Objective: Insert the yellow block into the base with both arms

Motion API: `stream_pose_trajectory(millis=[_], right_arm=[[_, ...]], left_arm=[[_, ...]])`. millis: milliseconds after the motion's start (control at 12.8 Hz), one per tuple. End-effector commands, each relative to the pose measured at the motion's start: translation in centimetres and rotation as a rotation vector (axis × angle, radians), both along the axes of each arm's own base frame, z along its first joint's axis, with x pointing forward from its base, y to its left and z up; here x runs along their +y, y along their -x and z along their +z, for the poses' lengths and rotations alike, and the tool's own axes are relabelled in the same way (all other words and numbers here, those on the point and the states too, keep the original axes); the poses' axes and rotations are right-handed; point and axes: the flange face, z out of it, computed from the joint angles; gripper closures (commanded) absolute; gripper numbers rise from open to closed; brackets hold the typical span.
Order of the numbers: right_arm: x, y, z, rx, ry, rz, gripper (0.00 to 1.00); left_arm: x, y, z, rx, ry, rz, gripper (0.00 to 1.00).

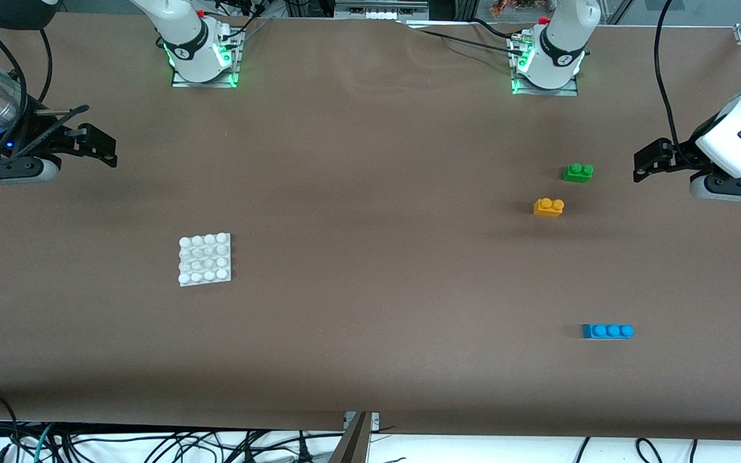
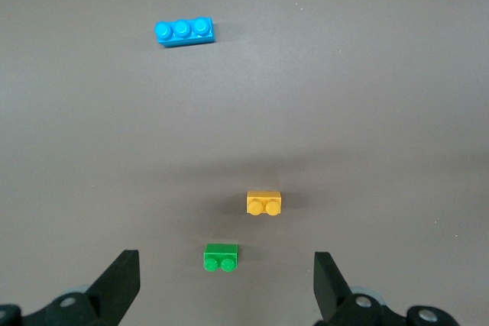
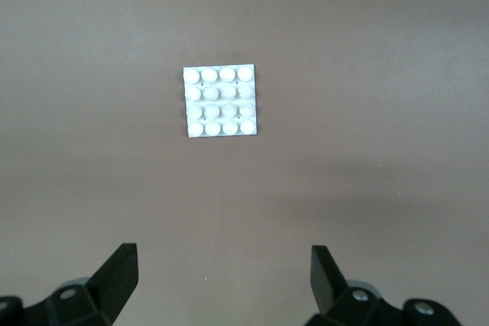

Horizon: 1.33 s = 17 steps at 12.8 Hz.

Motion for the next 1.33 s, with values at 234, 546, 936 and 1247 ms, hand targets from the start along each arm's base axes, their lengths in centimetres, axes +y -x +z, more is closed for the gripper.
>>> stream_pose_trajectory(millis=[234, 546, 936, 1247], right_arm=[[1.35, 0.57, 1.04, -0.015, -0.002, 0.029, 0.0], [1.39, 0.41, 1.06, -0.021, -0.005, 0.031, 0.0], [1.27, 0.57, 1.1, -0.015, -0.002, 0.029, 0.0], [1.26, 0.63, 0.86, -0.007, -0.001, 0.031, 0.0]], left_arm=[[0.12, -0.27, 0.63, 0.005, -0.017, -0.01, 0.0], [0.38, -0.29, 0.7, 0.004, -0.017, -0.007, 0.0], [0.12, -0.28, 0.7, 0.004, -0.017, -0.012, 0.0], [0.12, -0.28, 0.7, 0.004, -0.017, -0.012, 0.0]])
